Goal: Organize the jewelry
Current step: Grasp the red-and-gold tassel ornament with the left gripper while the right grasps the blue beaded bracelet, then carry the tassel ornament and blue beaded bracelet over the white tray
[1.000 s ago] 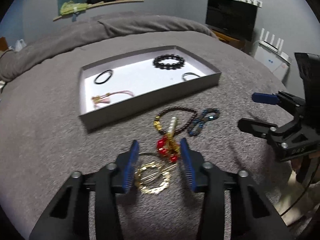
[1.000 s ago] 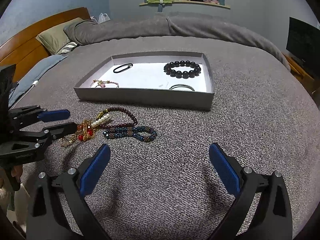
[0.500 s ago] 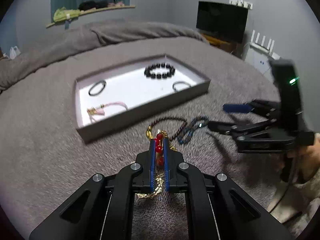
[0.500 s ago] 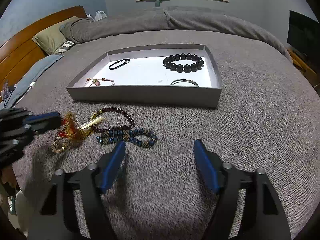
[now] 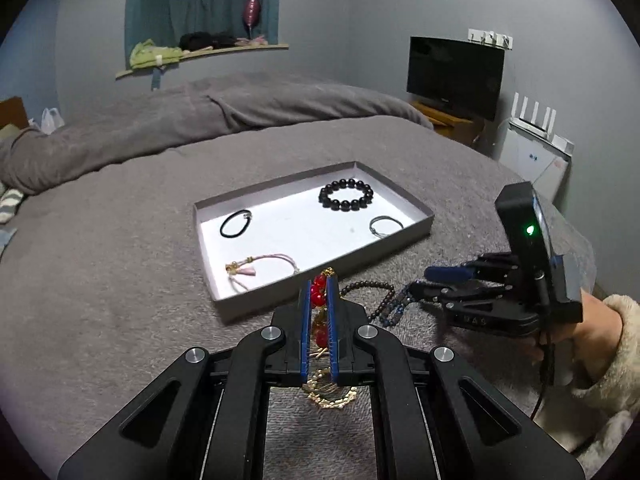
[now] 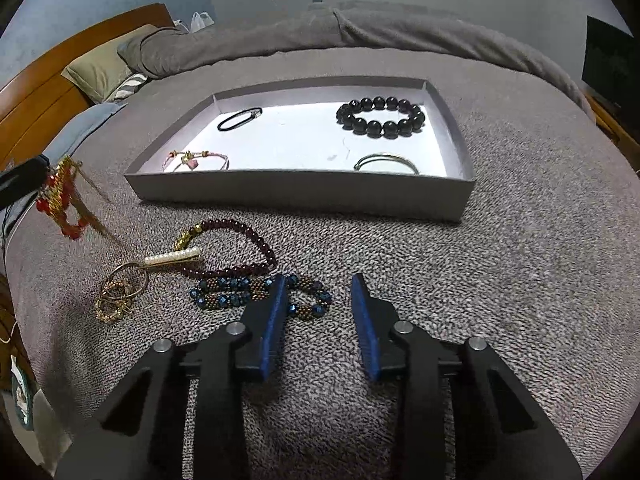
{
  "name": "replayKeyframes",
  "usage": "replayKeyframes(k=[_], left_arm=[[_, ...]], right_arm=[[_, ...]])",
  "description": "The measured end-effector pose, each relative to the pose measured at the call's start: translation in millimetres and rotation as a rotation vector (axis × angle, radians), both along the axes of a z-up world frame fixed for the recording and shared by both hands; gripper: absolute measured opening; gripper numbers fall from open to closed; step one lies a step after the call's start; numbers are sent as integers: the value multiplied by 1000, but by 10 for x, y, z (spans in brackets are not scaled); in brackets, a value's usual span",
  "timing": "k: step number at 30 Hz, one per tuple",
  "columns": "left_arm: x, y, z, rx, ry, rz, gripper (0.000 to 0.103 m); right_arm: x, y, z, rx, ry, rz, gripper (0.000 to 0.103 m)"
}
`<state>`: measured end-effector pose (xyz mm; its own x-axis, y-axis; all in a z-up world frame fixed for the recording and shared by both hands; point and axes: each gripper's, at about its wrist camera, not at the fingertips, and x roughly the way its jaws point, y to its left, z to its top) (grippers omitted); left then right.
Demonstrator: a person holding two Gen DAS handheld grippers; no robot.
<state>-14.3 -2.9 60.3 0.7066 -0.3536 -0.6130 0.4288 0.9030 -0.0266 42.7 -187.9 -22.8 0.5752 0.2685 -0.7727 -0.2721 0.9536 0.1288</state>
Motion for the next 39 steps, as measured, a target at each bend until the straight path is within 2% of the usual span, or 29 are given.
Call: replayKeyframes(k=[5,7,9,17,26,32,39], left_arm=[[4,13,-23,1,8,-3,8],[3,17,-27,1,10,-5,8],[2,13,-18,4,10,-6,8],[-3,64,-1,9,4,9,8],[9,145,41,3,7,26,8],[48,163,44,8,14,18,8],[298,217,136,7,8,23,8]], right_arm=[[72,28,-83,17,38,10,30],[85,13,-88,41,49,21,23],[82,8,-75,58,53,28,7],[-8,-39,113,77,-10,19,7],[-175,-225,687,81,-175,-4,7],[-179,-345,860,69,-213,-27,7],[-71,-395,981,59,-245,-36,7]])
